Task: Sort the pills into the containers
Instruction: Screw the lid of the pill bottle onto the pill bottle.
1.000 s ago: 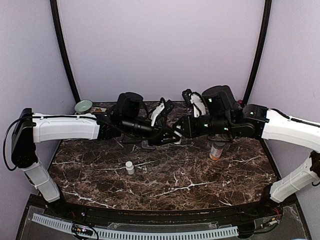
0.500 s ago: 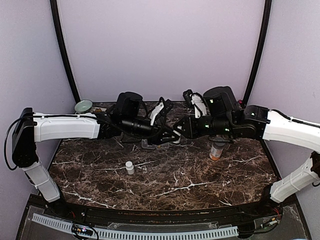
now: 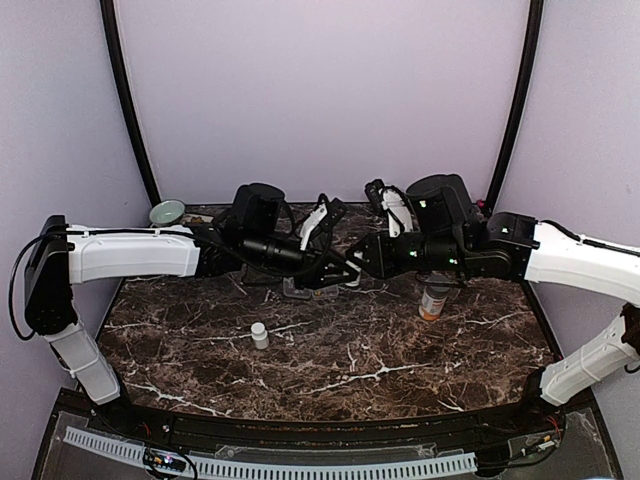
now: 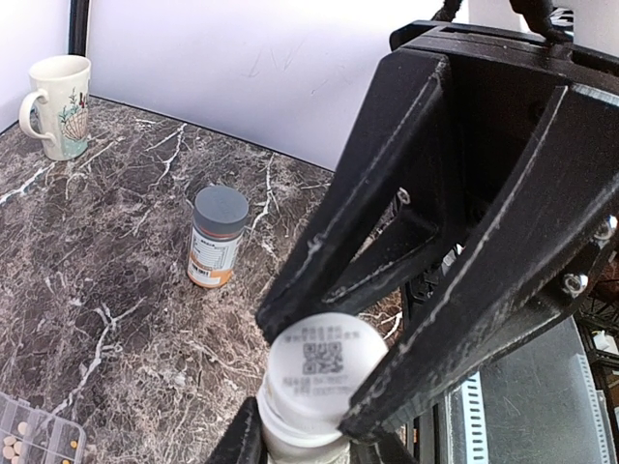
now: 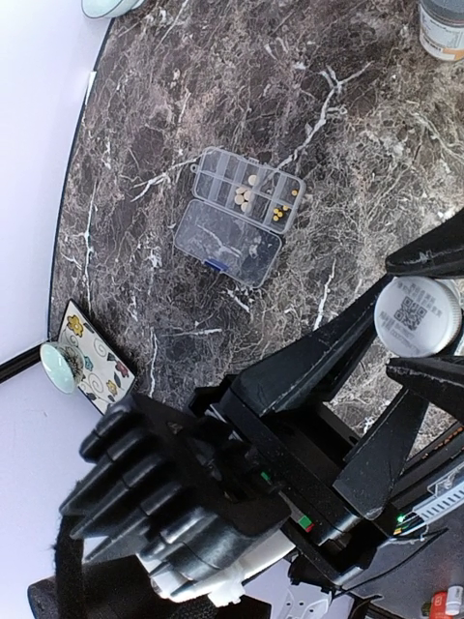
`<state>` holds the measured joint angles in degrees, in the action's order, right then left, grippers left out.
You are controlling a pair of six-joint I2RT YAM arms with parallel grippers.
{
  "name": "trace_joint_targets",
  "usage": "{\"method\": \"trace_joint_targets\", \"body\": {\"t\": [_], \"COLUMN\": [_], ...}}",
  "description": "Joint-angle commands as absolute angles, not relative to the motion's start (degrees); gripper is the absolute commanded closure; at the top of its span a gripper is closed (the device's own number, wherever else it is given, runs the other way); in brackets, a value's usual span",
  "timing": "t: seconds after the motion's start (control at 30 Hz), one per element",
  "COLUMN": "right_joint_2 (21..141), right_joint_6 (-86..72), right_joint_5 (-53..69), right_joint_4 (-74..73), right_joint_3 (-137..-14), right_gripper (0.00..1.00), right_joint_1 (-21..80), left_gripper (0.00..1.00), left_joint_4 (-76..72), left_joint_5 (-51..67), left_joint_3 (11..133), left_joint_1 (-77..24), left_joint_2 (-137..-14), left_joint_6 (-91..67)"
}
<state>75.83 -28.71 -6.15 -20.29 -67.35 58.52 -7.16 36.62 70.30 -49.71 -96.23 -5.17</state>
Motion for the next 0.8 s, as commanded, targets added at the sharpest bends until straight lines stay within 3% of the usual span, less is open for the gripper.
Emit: {"method": "trace_joint_targets", "body": {"t": [0.0, 0.77], "right_joint_2": [76.4, 77.9], "right_joint_6": [-27.6, -27.1], "right_joint_5": [-7.0, -7.7], "right_joint_4": [-18.9, -18.2], "right_joint_3": [-66.5, -66.4], "right_gripper": [0.75, 0.74], "right_joint_1": [59.1, 59.1], "left_gripper": [1.0, 1.0], "left_joint_4": [-9.1, -10.4], "left_joint_5": [38.3, 38.8], "left_joint_3": [71.9, 71.9], "left_joint_1": [-49.4, -49.4], "left_joint_2": [-95.3, -95.0], "left_joint_6": [-5.5, -6.2]}}
